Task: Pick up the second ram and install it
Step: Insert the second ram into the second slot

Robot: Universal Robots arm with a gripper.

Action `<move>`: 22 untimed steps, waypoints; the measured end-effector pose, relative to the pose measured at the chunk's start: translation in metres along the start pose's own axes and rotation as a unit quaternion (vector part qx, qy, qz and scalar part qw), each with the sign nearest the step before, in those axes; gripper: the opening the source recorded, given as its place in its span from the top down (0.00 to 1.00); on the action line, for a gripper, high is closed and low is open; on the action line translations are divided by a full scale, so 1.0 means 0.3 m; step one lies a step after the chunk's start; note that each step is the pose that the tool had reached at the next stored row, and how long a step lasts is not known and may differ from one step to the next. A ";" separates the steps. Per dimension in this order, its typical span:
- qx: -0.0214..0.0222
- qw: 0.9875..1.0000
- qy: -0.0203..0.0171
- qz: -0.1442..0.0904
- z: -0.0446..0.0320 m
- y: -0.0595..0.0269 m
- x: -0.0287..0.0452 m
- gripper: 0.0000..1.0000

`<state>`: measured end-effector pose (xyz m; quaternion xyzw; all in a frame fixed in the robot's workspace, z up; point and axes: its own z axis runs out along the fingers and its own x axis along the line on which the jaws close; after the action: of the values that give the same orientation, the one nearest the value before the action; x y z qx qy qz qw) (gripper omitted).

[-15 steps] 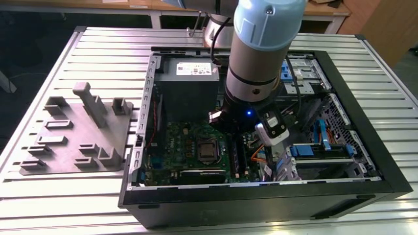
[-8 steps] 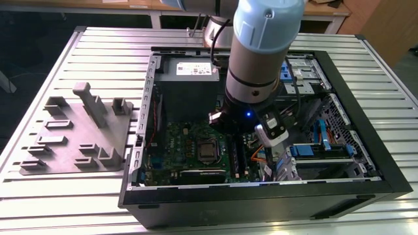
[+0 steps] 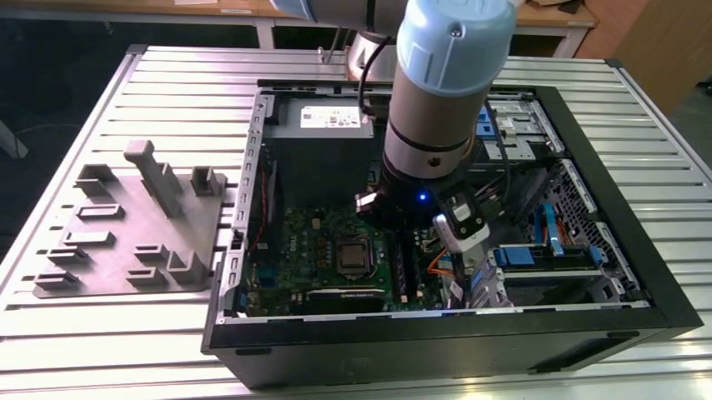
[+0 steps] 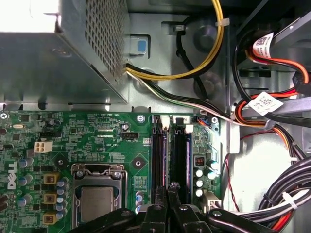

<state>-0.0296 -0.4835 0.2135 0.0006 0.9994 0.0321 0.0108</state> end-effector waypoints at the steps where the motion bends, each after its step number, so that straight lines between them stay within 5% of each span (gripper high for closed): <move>1: 0.000 1.000 0.000 0.000 0.003 0.000 0.000 0.87; 22: 0.000 1.000 0.000 0.000 0.012 -0.001 0.000 0.80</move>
<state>-0.0296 -0.4835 0.2097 0.0006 0.9994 0.0321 0.0107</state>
